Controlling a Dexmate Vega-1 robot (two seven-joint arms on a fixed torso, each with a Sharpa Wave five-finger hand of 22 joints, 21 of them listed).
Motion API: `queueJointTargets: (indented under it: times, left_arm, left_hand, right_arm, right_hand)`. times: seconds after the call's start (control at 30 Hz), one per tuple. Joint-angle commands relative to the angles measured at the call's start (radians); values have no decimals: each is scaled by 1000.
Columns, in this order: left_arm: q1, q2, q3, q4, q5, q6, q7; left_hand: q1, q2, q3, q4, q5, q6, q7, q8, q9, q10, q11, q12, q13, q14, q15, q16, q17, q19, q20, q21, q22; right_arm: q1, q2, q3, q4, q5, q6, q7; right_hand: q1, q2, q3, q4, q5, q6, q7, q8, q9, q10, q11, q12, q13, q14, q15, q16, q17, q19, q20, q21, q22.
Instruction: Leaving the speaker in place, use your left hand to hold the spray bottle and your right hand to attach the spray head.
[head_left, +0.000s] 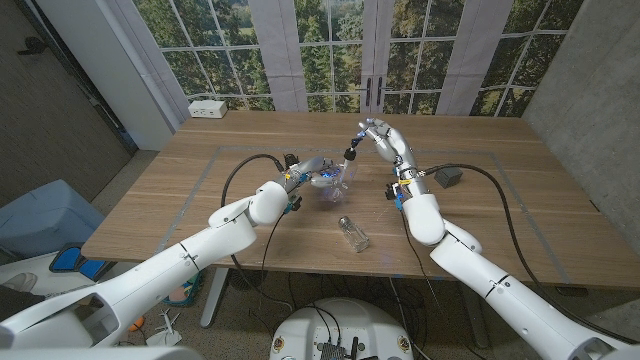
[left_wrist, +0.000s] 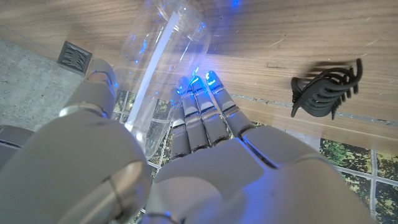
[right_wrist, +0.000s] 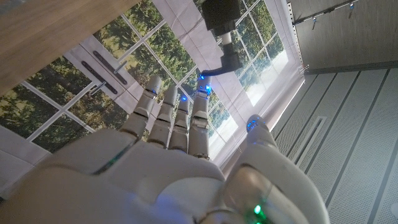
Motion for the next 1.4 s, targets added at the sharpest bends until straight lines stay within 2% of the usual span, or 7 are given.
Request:
queueJointTargets:
  times: [0.03, 0.43, 0.83, 1.0, 1.07, 1.17, 1.4]
  left_arm:
    - [0, -4, -3, 3, -8, -8, 2]
    - [-5, -7, 0, 6, -8, -5, -2]
    - [-7, -8, 2, 7, -10, -2, -5]
    - [-6, -6, 3, 3, -8, 5, -8]
    - [-8, -5, 4, 4, -8, 4, -10]
    - [-9, -6, 5, 5, -9, 2, -11]
    - [-11, -7, 4, 4, -7, 5, -10]
  left_hand:
    - [235, 234, 78, 73, 5, 267, -75, 1, 4, 148, -148, 5, 2, 7, -156, -1, 2, 0, 1, 5, 0]
    - [236, 233, 78, 73, 5, 268, -75, 0, 5, 147, -148, 4, 2, 8, -157, -2, 2, 0, 0, 8, 0]
    - [236, 233, 78, 73, 5, 268, -76, -2, 5, 148, -150, 4, 2, 6, -157, -3, 1, -2, 0, 10, 0]
    - [236, 233, 78, 73, 5, 269, -76, -3, 6, 147, -148, 3, 2, 7, -157, -3, 1, -3, 0, 10, 0]
    - [236, 233, 78, 73, 5, 270, -76, -3, 6, 148, -148, 3, 2, 7, -157, -3, 1, -2, 0, 11, 0]
    - [237, 232, 77, 72, 5, 272, -76, -3, 6, 148, -151, 3, 2, 6, -159, -3, 1, -2, -1, 12, 0]
    - [237, 233, 77, 73, 5, 271, -75, -4, 6, 148, -148, 3, 2, 6, -158, -3, 2, -3, 0, 13, 0]
  right_arm:
    - [-23, 5, 14, 8, -14, 10, -65]
    - [-31, 4, 19, 24, -55, 85, -115]
    - [-24, -3, 20, 35, -68, 125, -89]
    - [-27, 38, 28, 72, -61, 165, -144]
    - [-24, 32, 26, 66, -66, 153, -129]
    - [-18, 31, 20, 68, -72, 146, -117]
    - [-11, 15, 12, 51, -62, 96, -64]
  right_hand:
    - [-15, -5, 9, 2, -6, 57, 8, 31, 18, 35, 4, 17, 3, 27, -3, 13, 5, 14, -2, 1, 2]
    - [-17, -9, 14, -6, -9, 176, 10, 110, 73, 122, -1, 43, 5, 68, -15, 34, 8, 8, -3, -6, 4]
    - [-7, -10, 21, -13, -6, 185, 8, 133, 104, 135, -13, 41, 5, 56, -35, 28, 3, -15, -18, -17, 5]
    - [1, -12, 29, -15, -5, 34, -15, 72, 99, 109, -19, 26, 11, 60, -33, 30, 0, 10, -7, -9, 6]
    - [2, -12, 30, -16, -5, 35, -14, 68, 94, 97, -23, 21, 12, 56, -33, 28, -2, 10, -7, -10, 6]
    - [5, -12, 36, -16, -4, -28, -33, 24, 69, 80, -23, 14, 14, 46, -30, 24, -4, 0, -10, -15, 6]
    - [7, -13, 39, -16, -3, -25, -21, 6, 49, 68, -21, 9, 13, 34, -28, 19, -7, -12, -12, -20, 6]
